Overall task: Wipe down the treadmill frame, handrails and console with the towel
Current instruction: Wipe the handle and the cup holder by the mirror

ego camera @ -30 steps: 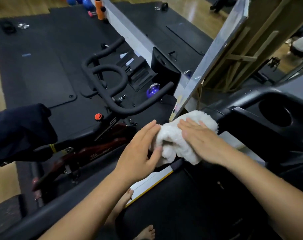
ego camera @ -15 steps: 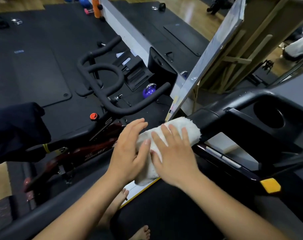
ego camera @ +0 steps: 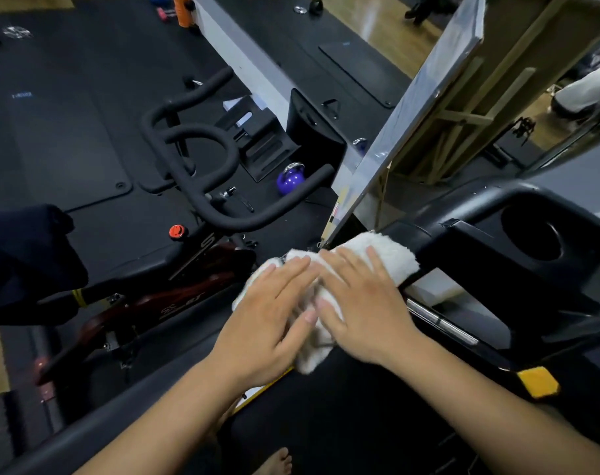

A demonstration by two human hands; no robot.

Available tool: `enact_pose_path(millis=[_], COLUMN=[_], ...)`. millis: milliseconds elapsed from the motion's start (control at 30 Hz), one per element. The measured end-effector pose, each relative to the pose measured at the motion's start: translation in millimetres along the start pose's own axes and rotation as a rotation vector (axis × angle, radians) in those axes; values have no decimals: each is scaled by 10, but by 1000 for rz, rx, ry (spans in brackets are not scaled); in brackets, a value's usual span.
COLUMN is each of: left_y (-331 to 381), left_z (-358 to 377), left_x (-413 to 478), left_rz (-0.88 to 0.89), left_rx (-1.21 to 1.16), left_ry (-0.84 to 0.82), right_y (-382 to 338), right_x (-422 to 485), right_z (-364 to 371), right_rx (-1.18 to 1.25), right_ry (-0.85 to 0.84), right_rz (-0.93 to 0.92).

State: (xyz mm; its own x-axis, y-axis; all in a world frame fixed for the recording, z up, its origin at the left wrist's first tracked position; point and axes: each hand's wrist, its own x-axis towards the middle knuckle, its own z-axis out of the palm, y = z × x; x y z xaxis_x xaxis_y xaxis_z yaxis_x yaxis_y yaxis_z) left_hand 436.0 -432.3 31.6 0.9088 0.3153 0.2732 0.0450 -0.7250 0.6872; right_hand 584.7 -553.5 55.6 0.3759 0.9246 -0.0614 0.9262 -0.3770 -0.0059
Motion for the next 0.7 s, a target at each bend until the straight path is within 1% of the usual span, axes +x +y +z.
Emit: enact_pose_path(millis=[67,100,200,267,333,400,433,533,633,700], left_y=[-8,-21,-28,28,71,71,56,-15,-1,57], left_z=[10,39,117,141,160,174,191,298,369,410], left_x=[13,27,173,356,475,463,406,241,396,633], left_rz=[-15,-24,-33,-54,-72,-51,-50,-8,-71,-50], left_rx=[9,60,234,255,266,293,300,270,197,138], left_ry=[-78,-120,-229,-332,-419,-396,-393,-483,-539,-556], right_y=[173,322,762,909,905,767,640,296,390,580], right_x=[25,64,250,384,436,381,330,190,252,340], right_z=[-19,-22,-102,-137,-162,-181,-187,-182,-162,-167], right_rx=[21,8,-15,-41,-74,-92,-88,-32,46,22], right_ry=[-12,-2,-39,-105,-126,-135,-149,-202,-203,-207], right_rz=[-23,-6,106,170,205,214,184,43,78,92])
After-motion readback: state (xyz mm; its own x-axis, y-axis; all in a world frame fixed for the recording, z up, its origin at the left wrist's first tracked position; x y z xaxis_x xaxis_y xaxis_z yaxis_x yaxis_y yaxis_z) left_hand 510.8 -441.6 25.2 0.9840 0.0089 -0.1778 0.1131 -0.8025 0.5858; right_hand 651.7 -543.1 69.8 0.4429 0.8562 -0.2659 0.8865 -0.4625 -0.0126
